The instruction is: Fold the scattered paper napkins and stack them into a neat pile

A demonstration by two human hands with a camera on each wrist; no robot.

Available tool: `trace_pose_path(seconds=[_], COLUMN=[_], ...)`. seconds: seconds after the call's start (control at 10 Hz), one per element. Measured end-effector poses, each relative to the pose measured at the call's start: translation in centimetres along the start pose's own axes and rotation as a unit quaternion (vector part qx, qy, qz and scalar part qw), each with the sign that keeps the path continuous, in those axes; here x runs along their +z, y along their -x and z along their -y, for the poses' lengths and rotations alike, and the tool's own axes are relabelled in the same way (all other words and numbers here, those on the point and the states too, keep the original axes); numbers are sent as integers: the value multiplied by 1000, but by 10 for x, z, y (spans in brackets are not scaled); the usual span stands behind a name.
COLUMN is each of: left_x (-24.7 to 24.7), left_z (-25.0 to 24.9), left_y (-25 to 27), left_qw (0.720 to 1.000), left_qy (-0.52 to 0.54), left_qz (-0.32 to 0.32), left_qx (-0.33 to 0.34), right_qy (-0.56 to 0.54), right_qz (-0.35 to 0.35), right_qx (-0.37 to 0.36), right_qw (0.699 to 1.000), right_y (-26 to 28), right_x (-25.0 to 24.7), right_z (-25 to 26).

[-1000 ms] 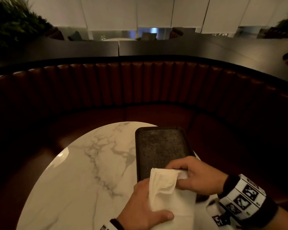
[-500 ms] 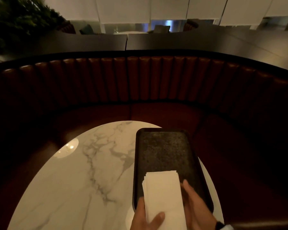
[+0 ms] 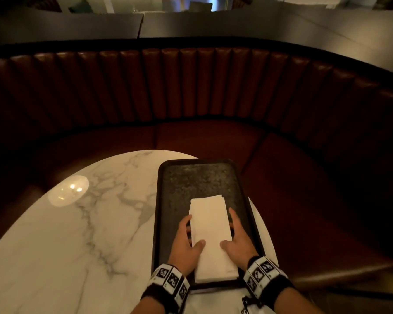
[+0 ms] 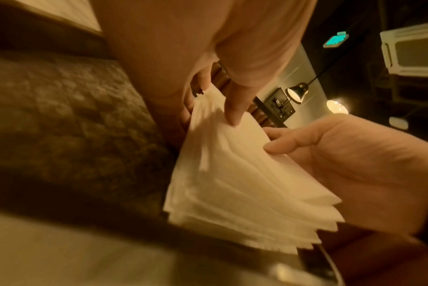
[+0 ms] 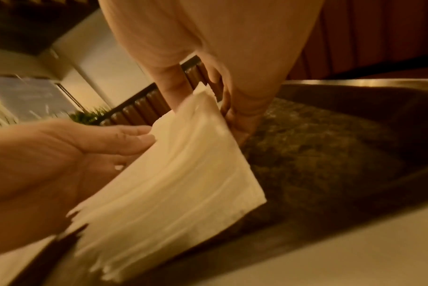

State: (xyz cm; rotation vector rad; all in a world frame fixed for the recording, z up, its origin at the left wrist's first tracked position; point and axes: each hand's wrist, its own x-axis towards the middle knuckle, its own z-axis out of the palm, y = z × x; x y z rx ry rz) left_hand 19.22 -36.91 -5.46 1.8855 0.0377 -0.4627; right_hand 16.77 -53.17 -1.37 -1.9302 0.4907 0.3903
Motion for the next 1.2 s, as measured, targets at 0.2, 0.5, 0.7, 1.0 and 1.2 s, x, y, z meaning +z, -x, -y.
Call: trace_pose_path(seconds=[0.2,0.5,0.7,1.0,1.2], left_x=[17,23,16,7,7], left_z=[2,-13,-2,1,35], left_y=[12,8,18,22,-2], left_qw=[986,994,985,884,839], left_qy=[-147,-81,-172,-466,-542], left_qz=[-75,-28,-18,39,-10], left_qx=[1,-64,-8,0,54], right_qy=[136,62,206,441,399], right_qz=[-39,-54,-64,3,-180], right_qx=[24,84,-9,-95,-205], right_qw=[990,993,976,892,875], right_y=[-3,7,17,2,-42], right_x=[18,38,35,45,63], right_z=[-14,-9,-9,-32,-65])
